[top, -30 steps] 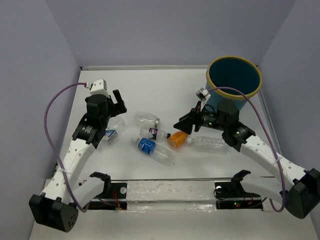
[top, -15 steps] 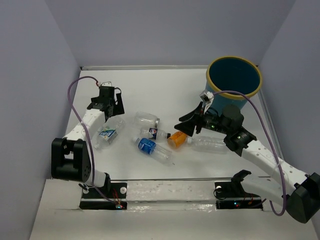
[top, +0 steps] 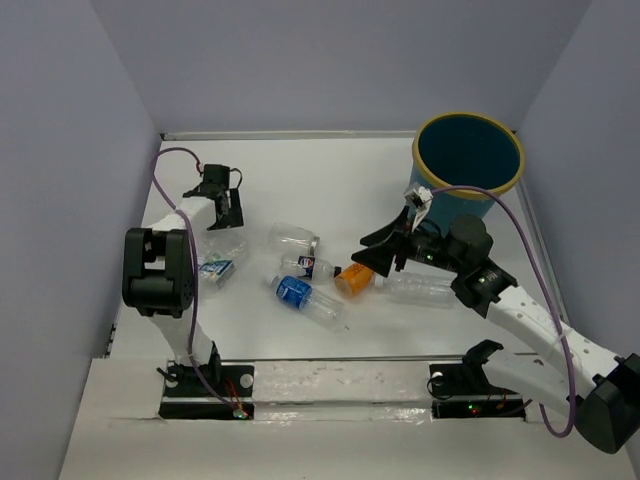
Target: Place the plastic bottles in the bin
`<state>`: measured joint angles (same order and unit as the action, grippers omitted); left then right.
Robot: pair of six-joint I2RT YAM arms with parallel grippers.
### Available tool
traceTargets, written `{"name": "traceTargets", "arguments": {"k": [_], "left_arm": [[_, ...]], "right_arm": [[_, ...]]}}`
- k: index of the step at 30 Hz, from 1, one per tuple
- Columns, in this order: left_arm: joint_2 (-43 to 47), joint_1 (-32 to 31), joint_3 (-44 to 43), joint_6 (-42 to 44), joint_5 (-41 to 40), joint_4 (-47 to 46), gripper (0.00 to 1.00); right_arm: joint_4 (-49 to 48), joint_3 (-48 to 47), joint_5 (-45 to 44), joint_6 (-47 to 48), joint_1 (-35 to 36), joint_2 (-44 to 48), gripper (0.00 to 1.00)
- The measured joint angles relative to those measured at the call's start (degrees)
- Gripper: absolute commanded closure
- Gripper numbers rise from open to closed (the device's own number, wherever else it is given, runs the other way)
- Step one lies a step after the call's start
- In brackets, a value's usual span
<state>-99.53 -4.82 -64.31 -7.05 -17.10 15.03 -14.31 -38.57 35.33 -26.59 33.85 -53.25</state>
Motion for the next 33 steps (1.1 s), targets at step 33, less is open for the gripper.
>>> {"name": "traceTargets", "arguments": {"k": [33], "left_arm": [[48.9, -0.5, 19.0, -10.8, 40.7, -13.3, 0.39]], "right_arm": [[-6.7, -8.9, -4.4, -10.6, 4.6, -16.7, 0.03]]}}
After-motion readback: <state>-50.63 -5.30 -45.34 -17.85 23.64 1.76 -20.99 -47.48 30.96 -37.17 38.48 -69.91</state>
